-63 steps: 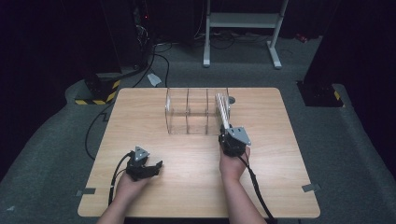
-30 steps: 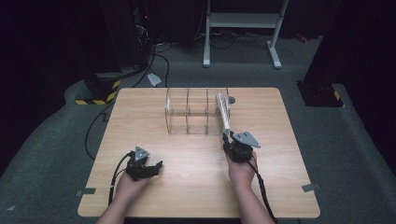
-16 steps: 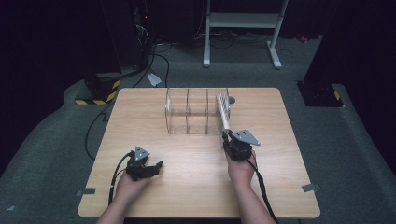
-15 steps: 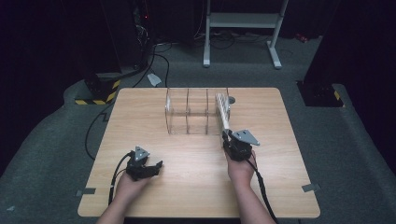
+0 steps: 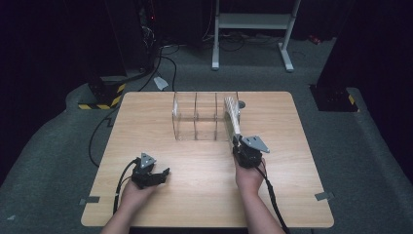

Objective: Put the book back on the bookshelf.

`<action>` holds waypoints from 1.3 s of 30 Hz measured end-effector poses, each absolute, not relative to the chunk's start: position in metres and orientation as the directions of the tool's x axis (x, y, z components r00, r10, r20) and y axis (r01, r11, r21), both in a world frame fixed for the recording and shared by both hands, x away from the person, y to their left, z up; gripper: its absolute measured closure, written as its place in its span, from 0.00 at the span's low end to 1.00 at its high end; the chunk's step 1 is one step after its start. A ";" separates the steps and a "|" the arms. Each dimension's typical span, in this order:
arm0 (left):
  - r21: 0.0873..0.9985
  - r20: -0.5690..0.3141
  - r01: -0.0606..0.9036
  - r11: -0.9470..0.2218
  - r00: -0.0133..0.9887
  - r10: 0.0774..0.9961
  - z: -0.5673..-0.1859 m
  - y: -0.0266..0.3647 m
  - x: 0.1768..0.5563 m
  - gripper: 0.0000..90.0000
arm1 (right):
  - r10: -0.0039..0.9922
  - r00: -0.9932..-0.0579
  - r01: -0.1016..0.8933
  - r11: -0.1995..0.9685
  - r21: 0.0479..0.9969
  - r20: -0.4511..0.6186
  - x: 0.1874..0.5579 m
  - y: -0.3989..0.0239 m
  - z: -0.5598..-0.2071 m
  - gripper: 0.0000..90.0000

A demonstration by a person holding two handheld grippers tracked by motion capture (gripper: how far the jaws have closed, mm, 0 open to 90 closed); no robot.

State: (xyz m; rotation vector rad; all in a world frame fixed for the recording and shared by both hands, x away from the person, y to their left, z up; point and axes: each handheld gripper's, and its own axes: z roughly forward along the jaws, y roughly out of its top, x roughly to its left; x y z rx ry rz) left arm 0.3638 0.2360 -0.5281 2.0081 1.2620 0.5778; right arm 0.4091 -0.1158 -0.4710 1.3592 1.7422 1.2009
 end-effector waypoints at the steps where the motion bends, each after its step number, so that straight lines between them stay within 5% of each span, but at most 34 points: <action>1: 0.746 0.011 0.598 -0.293 0.430 0.903 -0.528 0.236 0.364 0.29 | 0.959 -0.275 0.398 0.051 0.916 0.067 0.409 -0.115 -0.471 0.82; 39: 0.746 0.011 0.597 -0.295 0.432 0.902 -0.528 0.236 0.364 0.29 | 0.968 -0.223 0.411 -0.017 0.912 0.118 0.424 -0.105 -0.472 0.81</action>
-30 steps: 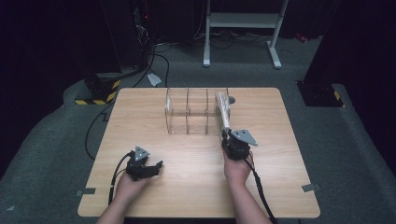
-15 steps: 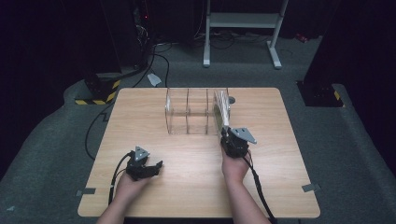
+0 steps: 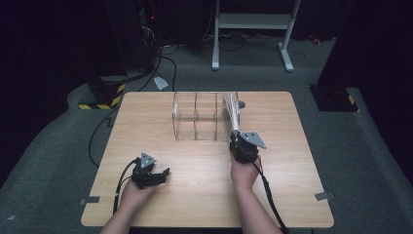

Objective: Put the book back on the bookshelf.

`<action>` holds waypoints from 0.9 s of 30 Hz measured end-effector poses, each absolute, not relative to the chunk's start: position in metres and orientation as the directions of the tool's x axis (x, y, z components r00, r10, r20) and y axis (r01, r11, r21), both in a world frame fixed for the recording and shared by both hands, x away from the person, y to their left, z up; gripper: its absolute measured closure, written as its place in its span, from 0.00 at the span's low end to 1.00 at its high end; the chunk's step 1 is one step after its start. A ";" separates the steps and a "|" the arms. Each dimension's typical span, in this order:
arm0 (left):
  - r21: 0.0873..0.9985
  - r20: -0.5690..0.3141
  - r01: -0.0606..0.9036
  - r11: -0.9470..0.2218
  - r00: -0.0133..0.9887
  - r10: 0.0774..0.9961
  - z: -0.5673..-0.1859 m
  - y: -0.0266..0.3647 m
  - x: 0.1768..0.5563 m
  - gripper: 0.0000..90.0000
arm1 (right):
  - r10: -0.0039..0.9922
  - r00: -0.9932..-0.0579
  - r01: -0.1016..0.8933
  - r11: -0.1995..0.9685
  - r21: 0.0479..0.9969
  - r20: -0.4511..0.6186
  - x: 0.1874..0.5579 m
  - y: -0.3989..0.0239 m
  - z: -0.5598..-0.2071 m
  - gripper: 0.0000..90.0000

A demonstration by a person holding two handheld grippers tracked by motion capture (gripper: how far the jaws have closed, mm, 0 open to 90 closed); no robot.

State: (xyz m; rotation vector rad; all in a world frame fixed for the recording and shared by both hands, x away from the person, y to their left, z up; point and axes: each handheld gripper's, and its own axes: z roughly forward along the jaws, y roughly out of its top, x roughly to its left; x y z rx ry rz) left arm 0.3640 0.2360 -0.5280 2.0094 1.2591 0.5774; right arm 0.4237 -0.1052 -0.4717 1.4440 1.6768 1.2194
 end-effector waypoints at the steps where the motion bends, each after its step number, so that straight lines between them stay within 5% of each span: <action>1: 0.746 0.011 0.597 -0.294 0.431 0.902 -0.528 0.236 0.364 0.29 | 0.968 -0.222 0.414 -0.015 0.910 0.117 0.424 -0.105 -0.471 0.81; 21: 0.746 0.011 0.597 -0.294 0.432 0.902 -0.528 0.236 0.364 0.29 | 0.968 -0.223 0.407 -0.016 0.913 0.117 0.425 -0.104 -0.471 0.80; 27: 0.746 0.011 0.597 -0.295 0.432 0.902 -0.528 0.236 0.364 0.29 | 0.964 -0.238 0.407 -0.010 0.913 0.116 0.424 -0.104 -0.470 0.71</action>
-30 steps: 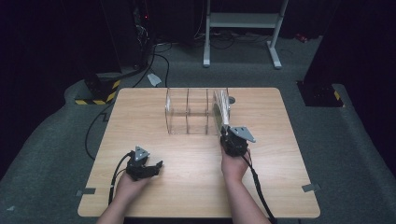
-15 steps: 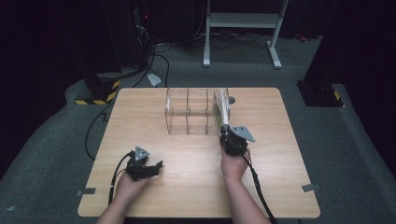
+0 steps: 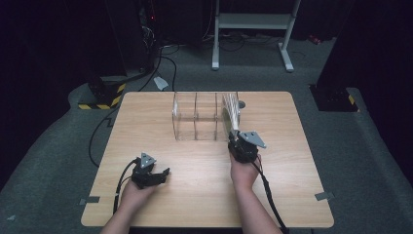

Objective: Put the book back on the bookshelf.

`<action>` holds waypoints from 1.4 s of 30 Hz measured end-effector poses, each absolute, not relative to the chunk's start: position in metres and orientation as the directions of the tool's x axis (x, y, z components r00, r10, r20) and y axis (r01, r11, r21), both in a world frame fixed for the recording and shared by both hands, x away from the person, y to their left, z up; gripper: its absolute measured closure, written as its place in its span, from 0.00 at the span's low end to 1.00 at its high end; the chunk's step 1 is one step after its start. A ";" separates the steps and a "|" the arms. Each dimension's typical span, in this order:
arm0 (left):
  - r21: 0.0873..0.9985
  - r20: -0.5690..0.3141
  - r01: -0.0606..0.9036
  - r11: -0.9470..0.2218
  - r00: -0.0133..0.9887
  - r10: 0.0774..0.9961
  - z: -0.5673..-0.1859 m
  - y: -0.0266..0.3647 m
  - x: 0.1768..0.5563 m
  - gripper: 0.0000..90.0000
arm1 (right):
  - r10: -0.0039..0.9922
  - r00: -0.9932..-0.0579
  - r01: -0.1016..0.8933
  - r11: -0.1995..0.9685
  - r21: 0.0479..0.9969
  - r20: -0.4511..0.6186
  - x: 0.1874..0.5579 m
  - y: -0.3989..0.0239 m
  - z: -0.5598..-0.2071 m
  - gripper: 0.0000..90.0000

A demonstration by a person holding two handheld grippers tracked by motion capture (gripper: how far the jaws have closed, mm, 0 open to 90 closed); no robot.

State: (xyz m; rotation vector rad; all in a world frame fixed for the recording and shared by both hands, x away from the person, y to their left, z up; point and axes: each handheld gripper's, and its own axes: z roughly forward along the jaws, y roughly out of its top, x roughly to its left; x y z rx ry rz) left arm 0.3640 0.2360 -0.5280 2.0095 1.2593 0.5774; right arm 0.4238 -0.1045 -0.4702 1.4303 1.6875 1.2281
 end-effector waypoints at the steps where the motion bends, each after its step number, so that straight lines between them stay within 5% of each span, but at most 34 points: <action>1: 0.746 0.011 0.597 -0.294 0.431 0.902 -0.528 0.236 0.364 0.29 | 0.964 -0.246 0.401 0.002 0.916 0.105 0.423 -0.105 -0.470 0.68; 24: 0.746 0.011 0.597 -0.295 0.431 0.902 -0.528 0.236 0.364 0.29 | 0.942 -0.329 0.402 0.078 0.912 0.064 0.409 -0.118 -0.465 0.44; 42: 0.748 0.006 0.598 -0.288 0.427 0.904 -0.528 0.235 0.364 0.29 | 0.954 -0.301 0.514 0.161 0.843 0.001 0.386 -0.197 -0.496 0.33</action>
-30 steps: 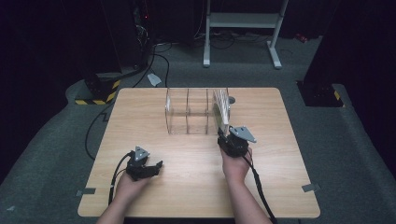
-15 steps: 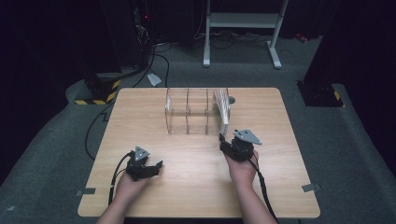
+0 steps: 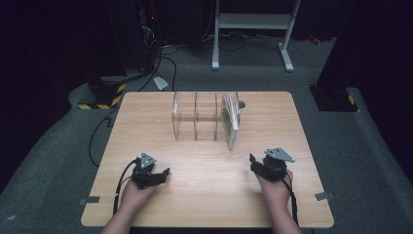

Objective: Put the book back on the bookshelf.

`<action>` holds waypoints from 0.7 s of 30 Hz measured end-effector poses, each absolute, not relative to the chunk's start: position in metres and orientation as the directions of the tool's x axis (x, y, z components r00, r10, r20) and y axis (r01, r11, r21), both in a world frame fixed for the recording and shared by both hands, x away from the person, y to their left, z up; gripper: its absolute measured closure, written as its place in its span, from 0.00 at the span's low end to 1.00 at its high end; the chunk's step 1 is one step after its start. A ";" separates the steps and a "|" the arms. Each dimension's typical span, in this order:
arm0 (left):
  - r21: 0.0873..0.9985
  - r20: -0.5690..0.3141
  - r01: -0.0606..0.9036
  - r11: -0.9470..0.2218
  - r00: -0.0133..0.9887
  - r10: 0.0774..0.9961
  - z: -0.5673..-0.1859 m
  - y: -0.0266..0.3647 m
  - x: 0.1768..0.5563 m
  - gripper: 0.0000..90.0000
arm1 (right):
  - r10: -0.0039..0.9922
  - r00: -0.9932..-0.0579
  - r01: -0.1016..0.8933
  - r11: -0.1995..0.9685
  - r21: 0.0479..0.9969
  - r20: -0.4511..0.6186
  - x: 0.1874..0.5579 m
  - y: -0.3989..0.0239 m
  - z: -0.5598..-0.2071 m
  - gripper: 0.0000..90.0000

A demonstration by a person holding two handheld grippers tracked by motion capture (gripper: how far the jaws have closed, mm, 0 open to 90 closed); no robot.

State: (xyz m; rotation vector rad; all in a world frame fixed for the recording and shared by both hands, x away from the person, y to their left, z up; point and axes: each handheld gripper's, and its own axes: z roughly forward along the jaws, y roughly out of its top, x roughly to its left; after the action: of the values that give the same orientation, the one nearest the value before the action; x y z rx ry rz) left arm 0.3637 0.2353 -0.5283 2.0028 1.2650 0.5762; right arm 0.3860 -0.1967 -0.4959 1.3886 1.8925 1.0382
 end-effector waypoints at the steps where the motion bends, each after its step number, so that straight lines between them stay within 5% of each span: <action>1: 0.748 0.007 0.598 -0.288 0.427 0.904 -0.528 0.235 0.364 0.29 | 0.958 -0.286 0.540 0.168 0.825 -0.008 0.383 -0.209 -0.503 0.32; 10: 0.747 0.008 0.598 -0.289 0.427 0.904 -0.528 0.235 0.364 0.29 | 0.965 -0.260 0.655 0.206 0.727 -0.038 0.371 -0.243 -0.523 0.27; 15: 0.747 0.009 0.599 -0.290 0.426 0.904 -0.528 0.235 0.364 0.29 | 0.959 -0.282 0.670 0.208 0.713 -0.016 0.370 -0.245 -0.524 0.18; 21: 0.746 0.010 0.600 -0.288 0.423 0.906 -0.528 0.235 0.363 0.29 | 0.965 -0.261 0.674 0.194 0.712 -0.016 0.367 -0.238 -0.524 0.19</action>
State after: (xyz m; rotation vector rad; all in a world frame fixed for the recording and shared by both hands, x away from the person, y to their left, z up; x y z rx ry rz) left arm 0.3632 0.2351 -0.5282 2.0039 1.2695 0.5811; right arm 0.3672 -0.2383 -0.5241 1.5271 2.0094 0.8265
